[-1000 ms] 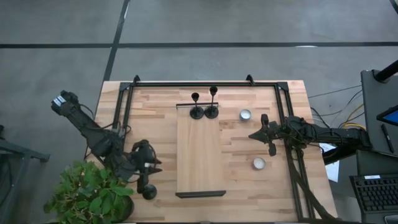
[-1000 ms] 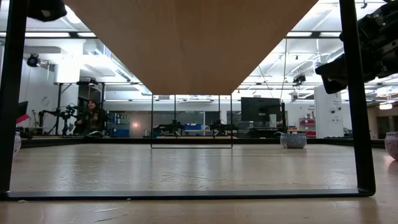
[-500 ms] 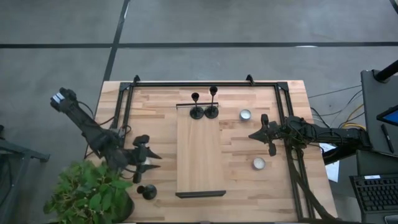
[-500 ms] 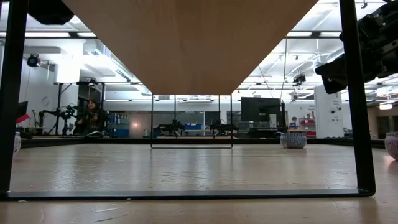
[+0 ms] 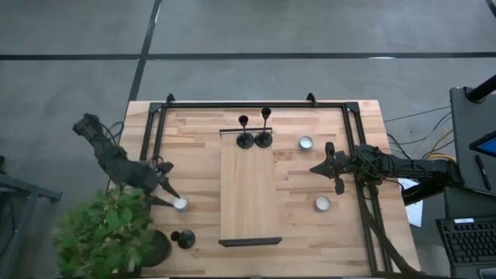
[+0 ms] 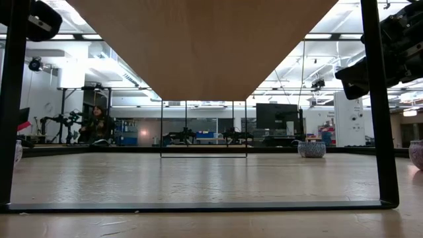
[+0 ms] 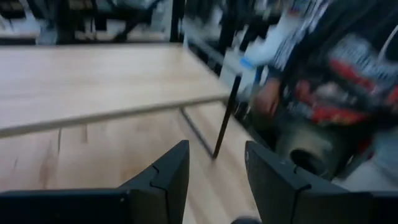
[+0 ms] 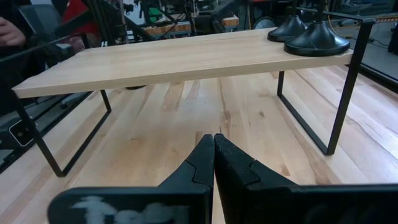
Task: Pick & Place candle stick holders
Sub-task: Put the black candle holder on the shelf aligned with the other black candle holders
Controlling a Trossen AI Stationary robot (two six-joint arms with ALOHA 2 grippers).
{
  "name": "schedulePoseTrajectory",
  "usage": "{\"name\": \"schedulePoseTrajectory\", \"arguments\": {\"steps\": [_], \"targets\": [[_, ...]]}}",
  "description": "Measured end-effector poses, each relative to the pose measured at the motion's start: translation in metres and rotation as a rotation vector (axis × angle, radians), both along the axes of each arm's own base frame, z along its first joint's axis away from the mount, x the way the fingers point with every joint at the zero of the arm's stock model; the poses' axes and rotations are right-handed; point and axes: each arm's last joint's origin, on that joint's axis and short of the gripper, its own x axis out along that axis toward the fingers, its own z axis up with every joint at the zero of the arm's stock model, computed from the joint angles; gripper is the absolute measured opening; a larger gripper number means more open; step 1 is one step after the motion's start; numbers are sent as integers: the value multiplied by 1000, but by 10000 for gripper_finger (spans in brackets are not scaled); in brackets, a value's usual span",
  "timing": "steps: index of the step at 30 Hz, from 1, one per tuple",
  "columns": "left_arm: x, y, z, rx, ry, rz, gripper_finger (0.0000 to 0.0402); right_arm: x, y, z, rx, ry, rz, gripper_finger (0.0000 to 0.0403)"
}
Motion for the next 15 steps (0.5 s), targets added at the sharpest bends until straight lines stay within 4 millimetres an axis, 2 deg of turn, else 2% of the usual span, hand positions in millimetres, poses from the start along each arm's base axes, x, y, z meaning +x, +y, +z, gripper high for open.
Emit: {"name": "schedulePoseTrajectory", "arguments": {"steps": [5, 12, 15], "targets": [[-2, 3, -12, -6, -12, 16, 151, 0, 0, 0, 0, 1, 0, 8], [-4, 8, -7, 82, -29, 93, 151, 0, 0, 0, 0, -1, 0, 8], [-6, 6, -6, 61, -15, -2, 151, 0, 0, 0, 0, -1, 0, 9]]}}
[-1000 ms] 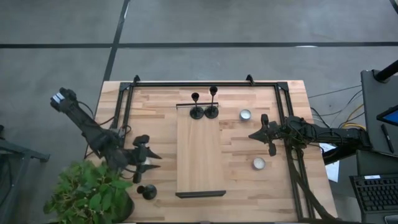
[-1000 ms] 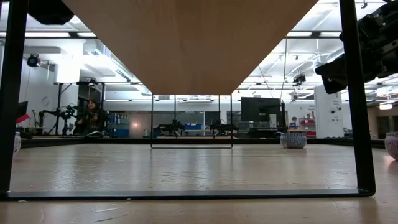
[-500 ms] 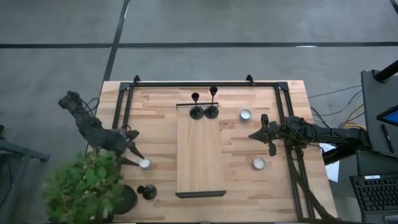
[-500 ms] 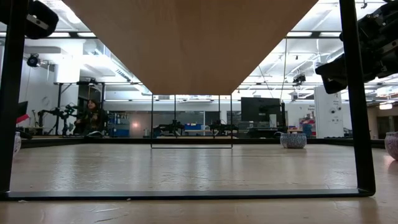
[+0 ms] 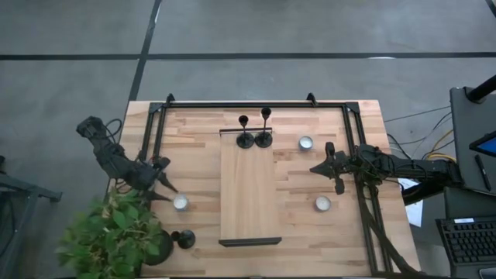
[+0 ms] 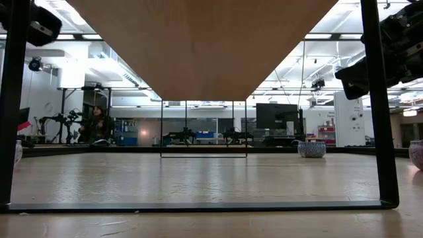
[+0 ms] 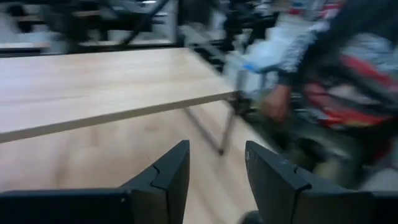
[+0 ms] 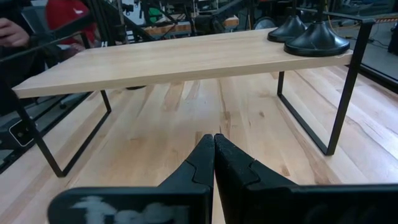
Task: Pick & Place candle stick holders
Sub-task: Put the black candle holder on the shelf aligned with the other black candle holders
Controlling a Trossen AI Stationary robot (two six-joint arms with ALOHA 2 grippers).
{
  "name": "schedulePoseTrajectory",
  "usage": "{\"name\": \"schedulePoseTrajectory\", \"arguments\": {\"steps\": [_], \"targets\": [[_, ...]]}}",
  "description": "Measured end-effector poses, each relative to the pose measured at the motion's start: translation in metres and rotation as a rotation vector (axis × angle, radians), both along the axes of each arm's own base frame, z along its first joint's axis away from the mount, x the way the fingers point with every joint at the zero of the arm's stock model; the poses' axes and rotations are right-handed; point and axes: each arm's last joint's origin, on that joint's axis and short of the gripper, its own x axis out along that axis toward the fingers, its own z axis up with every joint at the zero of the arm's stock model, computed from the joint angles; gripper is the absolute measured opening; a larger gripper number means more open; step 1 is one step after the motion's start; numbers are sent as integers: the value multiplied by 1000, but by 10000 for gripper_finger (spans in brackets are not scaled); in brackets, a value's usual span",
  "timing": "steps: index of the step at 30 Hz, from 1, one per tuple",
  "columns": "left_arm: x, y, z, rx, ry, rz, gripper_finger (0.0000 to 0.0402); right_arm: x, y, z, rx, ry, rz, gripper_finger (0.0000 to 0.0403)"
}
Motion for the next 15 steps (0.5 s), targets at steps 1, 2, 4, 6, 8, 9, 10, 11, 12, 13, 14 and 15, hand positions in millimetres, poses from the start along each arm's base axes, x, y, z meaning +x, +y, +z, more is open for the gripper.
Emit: {"name": "schedulePoseTrajectory", "arguments": {"steps": [1, 2, 4, 6, 8, 9, 10, 11, 12, 13, 14, 15], "targets": [[0, -1, 1, -15, 2, -22, 151, 0, 0, 0, 0, 0, 0, 8], [-1, -1, 1, -46, 18, -25, 151, 0, 0, 0, 0, 0, 0, 8], [-1, -1, 0, -116, 73, -7, 151, 0, 0, 0, 0, 0, 0, 8], [0, -2, -5, -162, 137, 2, 151, 0, 0, 0, 0, 0, 0, 8], [0, -5, -10, -203, 208, -15, 151, 0, 0, 0, 0, 0, 0, 9], [0, -6, -14, -215, 255, -27, 151, 0, 0, 0, 0, 0, 0, 8], [0, -7, -17, -230, 302, -31, 151, 0, 0, 0, 0, 0, 0, 8], [1, -8, -20, -247, 337, -27, 151, 0, 0, 0, 0, 0, 0, 8], [2, -9, -23, -264, 365, -17, 151, 0, 0, 0, 0, 0, 0, 8], [3, -10, -26, -278, 395, -12, 151, 0, 0, 0, 0, 0, 0, 8], [4, -11, -30, -286, 425, 0, 151, 0, 0, 0, 0, 0, 0, 8], [5, -12, -34, -286, 451, 7, 151, 0, 0, 0, 0, 1, 0, 9]]}}
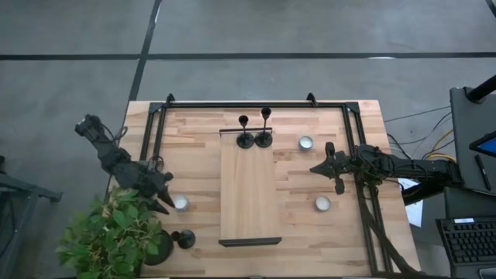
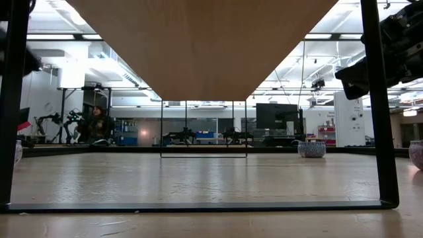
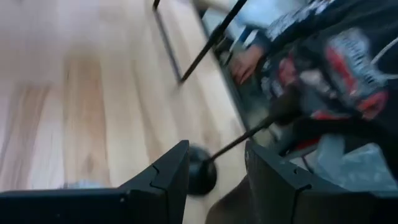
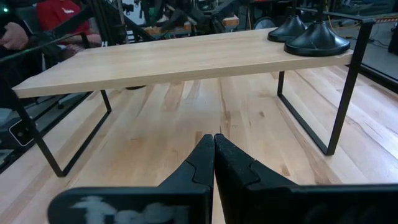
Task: Pick & Place candle stick holders
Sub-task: Put the black candle holder on the shelf aligned with the other black candle holders
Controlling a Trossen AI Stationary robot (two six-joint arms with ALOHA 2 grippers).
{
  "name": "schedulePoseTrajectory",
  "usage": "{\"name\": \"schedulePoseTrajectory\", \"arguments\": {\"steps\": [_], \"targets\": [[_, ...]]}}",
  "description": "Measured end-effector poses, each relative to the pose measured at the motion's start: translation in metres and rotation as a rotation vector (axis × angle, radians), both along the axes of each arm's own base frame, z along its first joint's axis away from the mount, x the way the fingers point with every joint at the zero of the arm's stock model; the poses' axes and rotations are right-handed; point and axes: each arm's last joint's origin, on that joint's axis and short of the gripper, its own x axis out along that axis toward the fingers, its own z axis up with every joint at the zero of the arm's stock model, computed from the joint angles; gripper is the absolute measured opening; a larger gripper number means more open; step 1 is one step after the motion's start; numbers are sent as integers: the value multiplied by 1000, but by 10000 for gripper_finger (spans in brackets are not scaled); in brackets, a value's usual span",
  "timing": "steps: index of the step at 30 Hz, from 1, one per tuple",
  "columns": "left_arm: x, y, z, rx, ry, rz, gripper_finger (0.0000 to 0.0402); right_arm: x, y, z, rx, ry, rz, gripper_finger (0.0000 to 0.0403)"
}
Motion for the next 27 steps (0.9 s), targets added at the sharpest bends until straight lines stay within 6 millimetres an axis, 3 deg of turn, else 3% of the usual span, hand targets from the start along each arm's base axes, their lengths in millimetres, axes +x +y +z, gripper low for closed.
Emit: {"name": "schedulePoseTrajectory", "arguments": {"steps": [9, 27], "targets": [[11, -14, -16, -41, 140, -53, 147, 0, 0, 0, 0, 0, -1, 8], [33, -53, -23, -73, 118, -140, 144, 0, 0, 0, 0, 1, 0, 9]]}}
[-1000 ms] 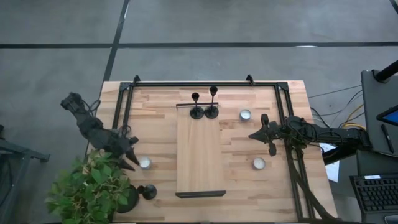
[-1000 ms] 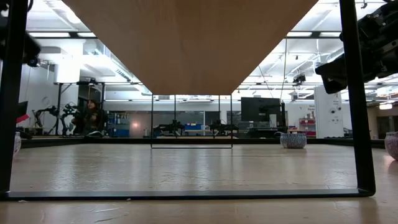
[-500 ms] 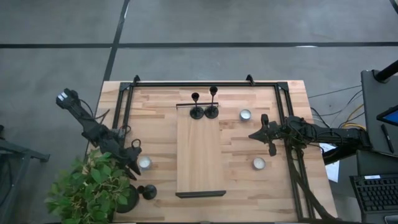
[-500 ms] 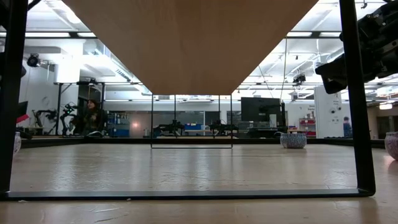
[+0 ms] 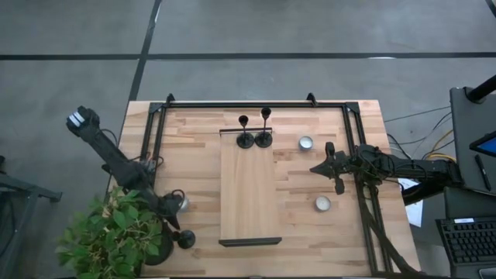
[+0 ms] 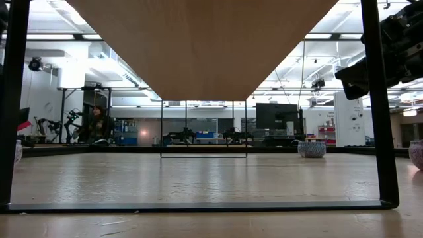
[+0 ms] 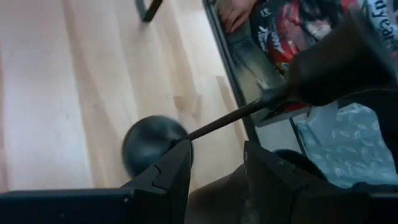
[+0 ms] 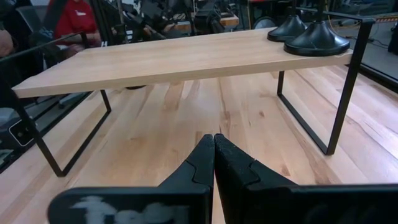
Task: Pick & Place candle stick holders
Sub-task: Put the black candle holder on the shelf aligned with the other black candle holders
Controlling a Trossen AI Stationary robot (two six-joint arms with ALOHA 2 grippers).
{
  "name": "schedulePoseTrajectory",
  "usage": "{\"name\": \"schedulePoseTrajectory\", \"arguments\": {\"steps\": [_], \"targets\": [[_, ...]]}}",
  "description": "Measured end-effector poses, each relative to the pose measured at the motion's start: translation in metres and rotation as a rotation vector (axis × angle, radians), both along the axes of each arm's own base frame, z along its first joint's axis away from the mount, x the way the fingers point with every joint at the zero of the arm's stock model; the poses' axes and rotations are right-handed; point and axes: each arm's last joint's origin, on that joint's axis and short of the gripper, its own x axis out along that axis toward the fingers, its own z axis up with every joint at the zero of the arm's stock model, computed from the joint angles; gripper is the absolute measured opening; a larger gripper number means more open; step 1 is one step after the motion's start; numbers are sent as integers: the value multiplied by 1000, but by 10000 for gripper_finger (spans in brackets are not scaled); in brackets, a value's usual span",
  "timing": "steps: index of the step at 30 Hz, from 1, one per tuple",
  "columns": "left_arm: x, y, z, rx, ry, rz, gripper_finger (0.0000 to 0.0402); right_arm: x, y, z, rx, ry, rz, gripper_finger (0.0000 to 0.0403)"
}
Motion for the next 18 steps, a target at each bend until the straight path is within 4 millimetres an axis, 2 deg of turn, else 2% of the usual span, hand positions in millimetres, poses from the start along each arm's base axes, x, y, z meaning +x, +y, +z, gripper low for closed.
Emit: {"name": "schedulePoseTrajectory", "arguments": {"steps": [18], "targets": [[19, -22, -6, -5, -115, -25, 144, 0, 0, 0, 0, -1, 0, 8]]}}
